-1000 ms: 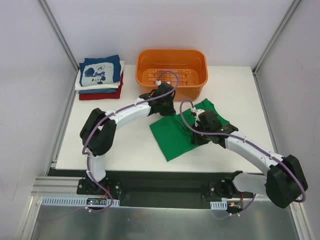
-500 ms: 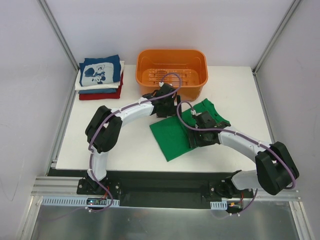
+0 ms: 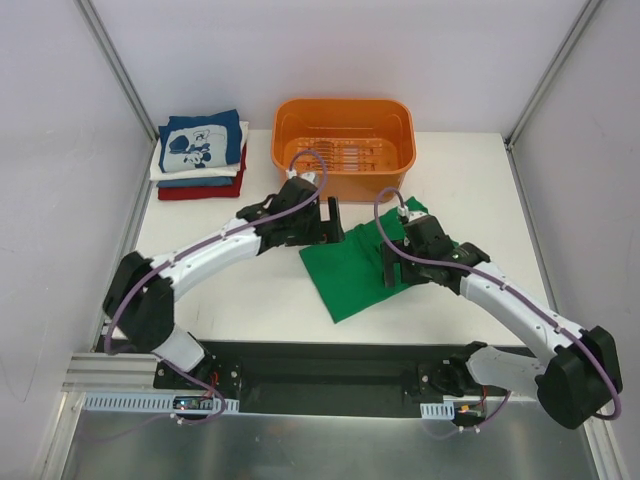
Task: Fold and stack the t-shirts
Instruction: Fold the folded rectangular tshirt in 1/3 of the way, then grab one side of the 2/3 rectangular tshirt with right arm
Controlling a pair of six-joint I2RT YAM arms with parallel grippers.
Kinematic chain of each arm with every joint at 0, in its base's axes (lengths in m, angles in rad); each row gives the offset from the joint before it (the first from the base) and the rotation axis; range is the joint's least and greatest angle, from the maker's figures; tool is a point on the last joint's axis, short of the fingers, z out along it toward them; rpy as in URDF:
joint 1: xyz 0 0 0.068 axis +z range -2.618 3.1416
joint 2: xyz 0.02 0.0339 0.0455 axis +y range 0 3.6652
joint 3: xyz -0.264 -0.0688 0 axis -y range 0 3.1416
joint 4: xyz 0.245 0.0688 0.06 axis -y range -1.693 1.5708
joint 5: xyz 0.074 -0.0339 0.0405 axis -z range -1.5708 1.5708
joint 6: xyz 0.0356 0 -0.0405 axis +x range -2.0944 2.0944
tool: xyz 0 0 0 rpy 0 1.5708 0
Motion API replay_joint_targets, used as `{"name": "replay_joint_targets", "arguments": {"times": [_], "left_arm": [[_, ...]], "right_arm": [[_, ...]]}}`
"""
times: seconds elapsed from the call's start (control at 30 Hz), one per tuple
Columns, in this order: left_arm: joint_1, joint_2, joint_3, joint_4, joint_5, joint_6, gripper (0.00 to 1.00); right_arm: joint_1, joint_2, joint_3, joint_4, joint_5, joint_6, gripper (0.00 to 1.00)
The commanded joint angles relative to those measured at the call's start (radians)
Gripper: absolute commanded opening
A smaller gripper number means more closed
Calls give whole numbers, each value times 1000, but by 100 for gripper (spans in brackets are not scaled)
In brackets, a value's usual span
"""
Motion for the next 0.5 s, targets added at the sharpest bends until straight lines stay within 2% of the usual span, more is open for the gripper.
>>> {"name": "replay_joint_targets", "arguments": {"times": [0.0, 0.13, 0.33, 0.47], "left_arm": [[-1, -206, -183, -14, -113, -43, 99], [-1, -393, -349, -15, -191, -80, 99], [11, -651, -544, -43, -250, -126, 99], [19, -763, -619, -107, -267, -164, 99]], "right_arm": [[15, -18, 27, 64, -223, -6, 97], [72, 62, 75, 117, -254, -28, 97], [111, 285, 174, 219, -277, -13, 97], [108, 405, 221, 228, -121, -8, 97]]}}
